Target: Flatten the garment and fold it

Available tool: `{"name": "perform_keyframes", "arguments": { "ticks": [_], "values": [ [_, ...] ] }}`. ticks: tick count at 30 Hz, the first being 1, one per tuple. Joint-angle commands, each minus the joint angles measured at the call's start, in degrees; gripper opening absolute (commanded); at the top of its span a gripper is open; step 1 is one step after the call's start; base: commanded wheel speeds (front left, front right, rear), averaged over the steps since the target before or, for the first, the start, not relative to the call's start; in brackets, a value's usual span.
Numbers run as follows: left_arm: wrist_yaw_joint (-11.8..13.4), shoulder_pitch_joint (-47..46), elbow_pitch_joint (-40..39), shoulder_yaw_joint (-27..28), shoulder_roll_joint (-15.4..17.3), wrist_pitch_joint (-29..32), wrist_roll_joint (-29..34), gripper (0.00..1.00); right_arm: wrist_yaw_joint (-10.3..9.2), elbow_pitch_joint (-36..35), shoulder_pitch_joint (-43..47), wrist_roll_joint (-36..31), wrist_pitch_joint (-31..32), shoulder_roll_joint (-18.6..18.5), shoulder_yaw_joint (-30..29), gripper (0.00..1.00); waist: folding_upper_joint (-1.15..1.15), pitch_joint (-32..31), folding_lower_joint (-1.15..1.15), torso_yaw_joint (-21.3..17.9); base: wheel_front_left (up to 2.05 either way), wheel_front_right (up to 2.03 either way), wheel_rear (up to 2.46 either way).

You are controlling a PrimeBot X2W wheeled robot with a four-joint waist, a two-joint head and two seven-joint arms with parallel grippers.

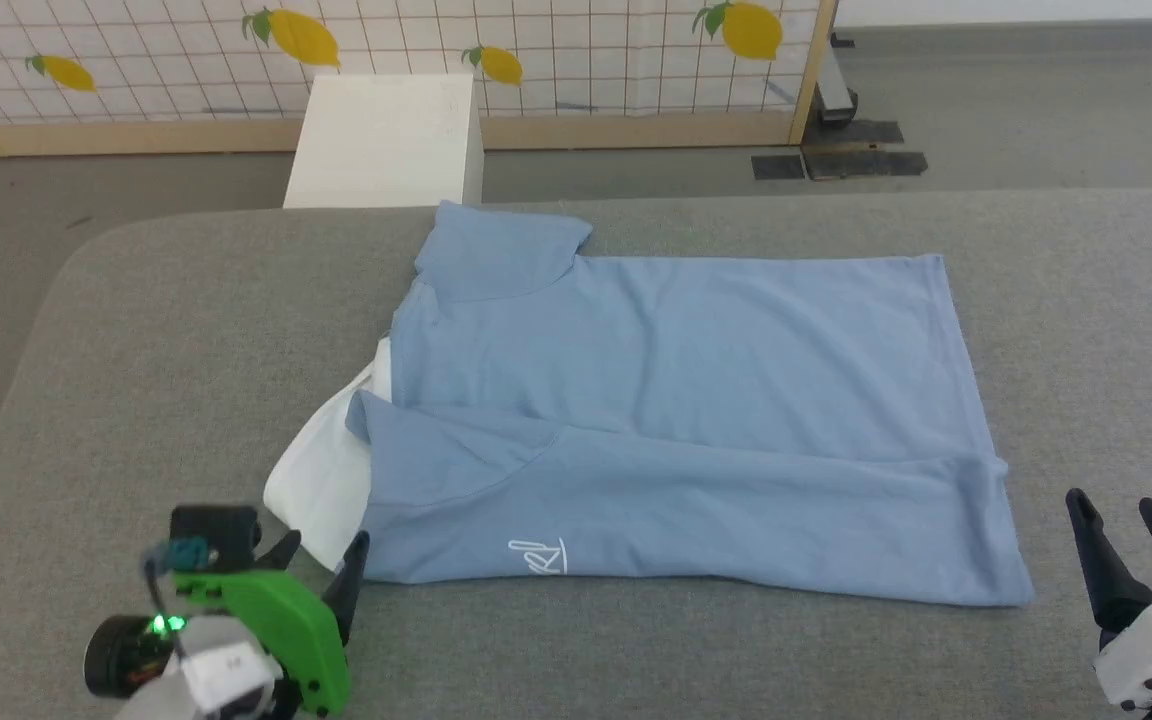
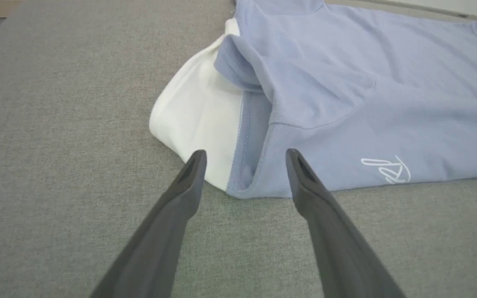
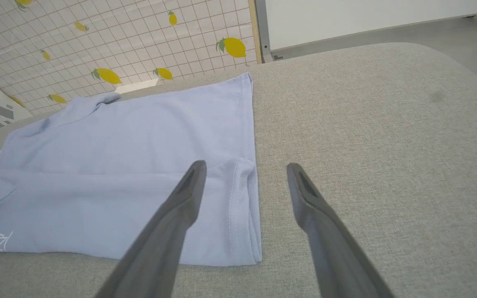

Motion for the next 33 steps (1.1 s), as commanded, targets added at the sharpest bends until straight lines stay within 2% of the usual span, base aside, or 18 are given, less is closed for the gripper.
{"name": "perform_keyframes", "arguments": {
  "ticks": [1, 4, 8, 14, 19, 20, 21, 22, 29, 33],
  "values": [
    [1.14, -2.27, -0.03, -0.64, 0.90, 4.12, -0.30, 1.00, -0.09, 0.00, -1.15, 0.32, -0.38, 0.04, 0.23, 1.00, 0.22, 1.20, 0.00, 0.15, 0.00, 0.00, 0.00],
    [3.32, -5.90, -0.17, -2.73, 1.79, 15.24, -0.91, 1.00, -0.09, 0.01, -1.75, 0.12, -0.35, 0.33, 0.57, 1.00, 0.22, 2.67, 0.00, 0.18, 0.00, 0.00, 0.00],
    [5.04, -10.52, -0.01, -4.91, 2.49, 24.91, -0.62, 1.00, -0.09, -0.17, -2.86, -0.32, -0.54, 1.01, 1.26, 1.00, 0.22, 5.00, 0.00, -0.35, 0.00, 0.00, 0.00],
    [5.89, -14.37, 5.30, -8.15, 3.12, 33.25, 0.83, 1.00, -0.09, -0.24, -4.44, -1.13, -0.66, 1.95, 2.49, 1.00, 0.22, 7.85, 0.00, -1.69, 0.00, 0.00, 0.00],
    [5.58, -13.92, 8.58, -8.54, 2.68, 35.54, -0.74, 1.00, -0.09, -0.31, -5.20, -1.66, -0.79, 2.24, 2.98, 1.00, 0.22, 9.15, 0.00, -2.45, 0.00, 0.00, 0.00],
    [5.18, -13.48, 8.93, -8.61, 2.59, 35.91, -1.37, 0.78, -0.09, -0.31, -5.29, -1.78, -0.81, 2.26, 3.02, 1.00, 0.22, 9.25, 0.00, -2.52, 0.00, 0.00, 0.00],
    [4.89, -13.12, 9.00, -8.44, 2.38, 35.98, -2.07, 0.08, -0.09, -0.31, -5.32, -1.87, -0.81, 2.28, 3.01, 1.00, 0.22, 9.32, 0.00, -2.53, 0.00, 0.00, 0.00],
    [4.59, -12.62, 9.04, -8.15, 2.10, 36.10, -3.04, 0.00, -0.09, -0.32, -5.33, -1.96, -0.78, 2.31, 2.98, 1.00, 0.22, 9.38, 0.00, -2.51, 0.00, 0.00, 0.00],
    [4.47, -9.89, 5.44, -4.07, 1.87, 33.03, -7.43, 0.00, -0.09, -0.15, -5.45, -4.18, 1.54, 0.85, 3.18, 1.00, 0.22, 9.10, 0.00, -2.16, 0.00, 0.00, 0.00],
    [5.40, -7.71, 0.84, -1.41, 2.60, 30.85, -8.96, 0.00, -0.09, 0.42, -6.36, -7.38, 8.67, -0.71, 3.71, 1.00, 0.22, 9.29, 0.00, -2.03, 0.00, 0.00, 0.00]
  ]
}}
